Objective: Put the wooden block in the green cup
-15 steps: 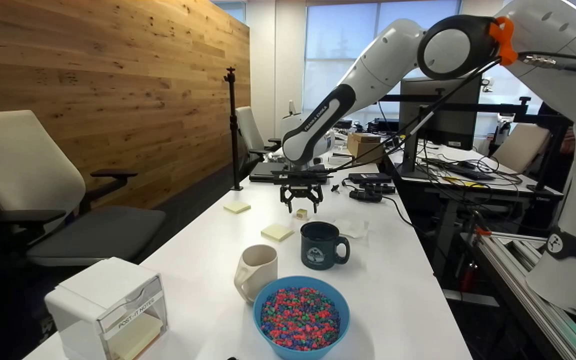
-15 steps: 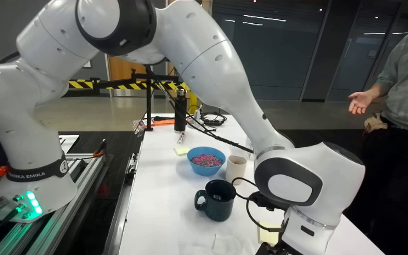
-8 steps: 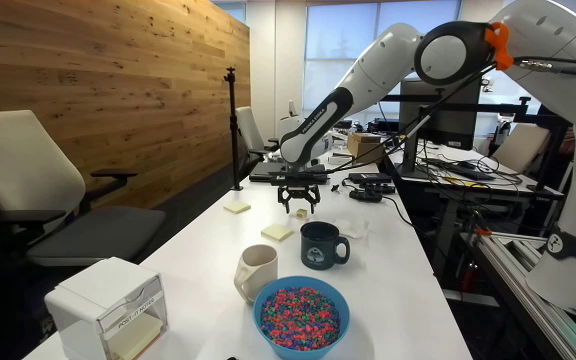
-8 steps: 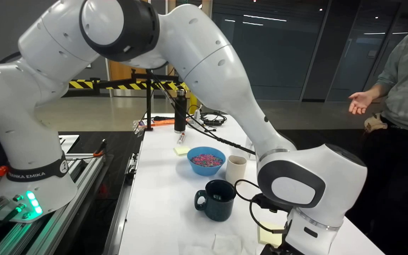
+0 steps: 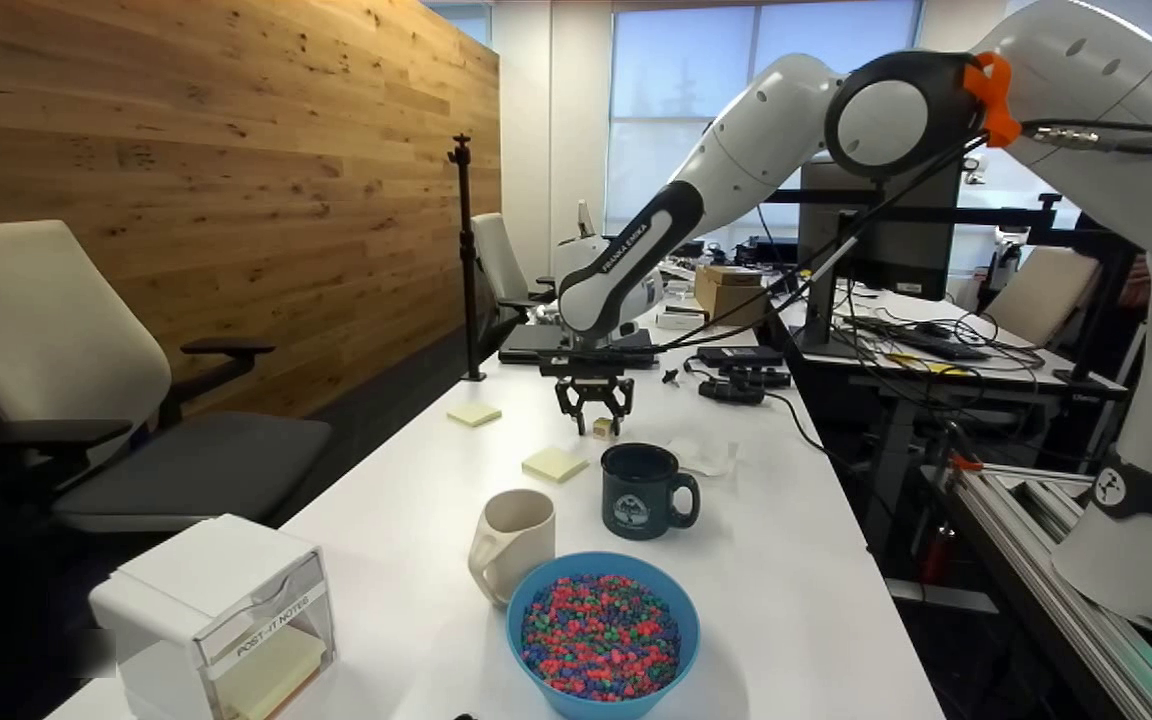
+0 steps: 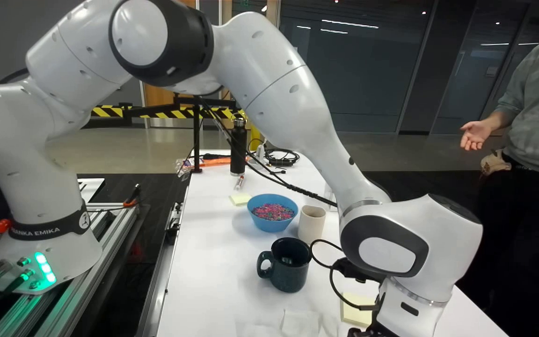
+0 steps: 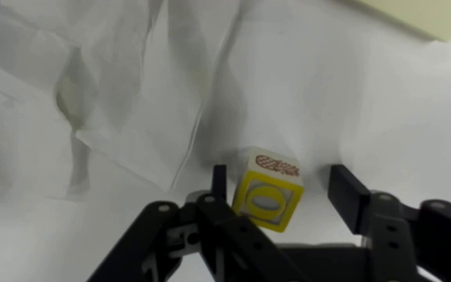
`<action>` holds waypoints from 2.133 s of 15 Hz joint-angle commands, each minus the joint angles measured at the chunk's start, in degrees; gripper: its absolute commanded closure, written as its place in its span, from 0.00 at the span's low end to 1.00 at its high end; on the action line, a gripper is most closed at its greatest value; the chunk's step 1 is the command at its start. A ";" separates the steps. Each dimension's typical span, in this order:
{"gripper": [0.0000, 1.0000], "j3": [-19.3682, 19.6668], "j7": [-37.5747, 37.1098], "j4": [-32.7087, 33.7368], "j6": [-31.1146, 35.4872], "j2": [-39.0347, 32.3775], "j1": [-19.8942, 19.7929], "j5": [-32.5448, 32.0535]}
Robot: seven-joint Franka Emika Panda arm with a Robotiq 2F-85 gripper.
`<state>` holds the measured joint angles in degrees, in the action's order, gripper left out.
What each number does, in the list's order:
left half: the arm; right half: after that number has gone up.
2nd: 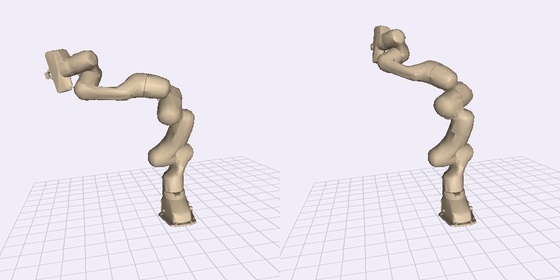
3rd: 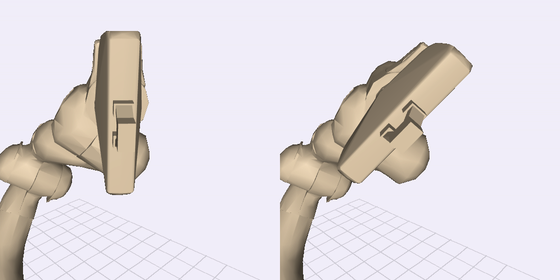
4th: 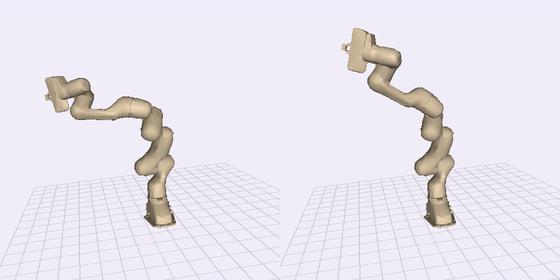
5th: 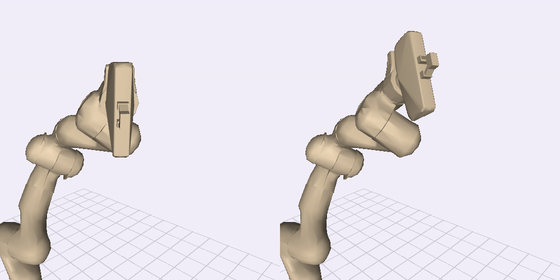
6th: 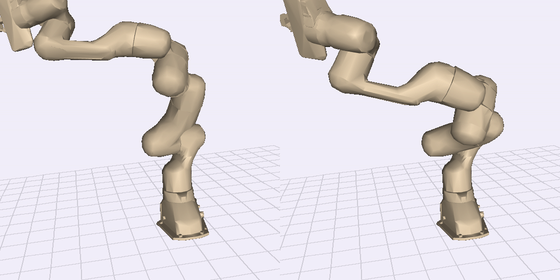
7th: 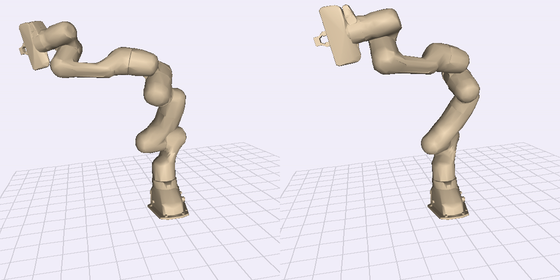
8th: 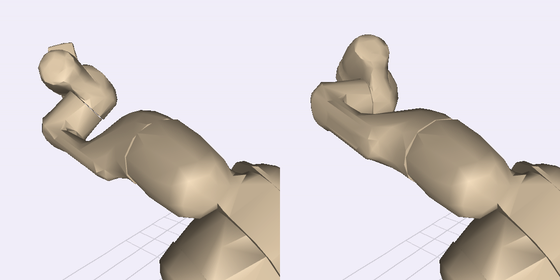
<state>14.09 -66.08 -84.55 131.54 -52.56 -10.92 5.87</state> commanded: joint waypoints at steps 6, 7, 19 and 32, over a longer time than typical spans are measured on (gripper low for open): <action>0.91 0.87 -2.97 -2.26 -0.41 3.72 1.15 1.18; 0.91 0.99 -2.89 -4.76 -0.20 6.11 1.61 0.94; 0.91 2.78 -4.64 -33.60 2.75 34.28 11.98 -9.79; 0.91 -3.54 -8.25 -42.89 6.61 38.94 14.74 -15.55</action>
<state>11.55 -72.57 -124.29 136.09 -15.44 3.96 -7.81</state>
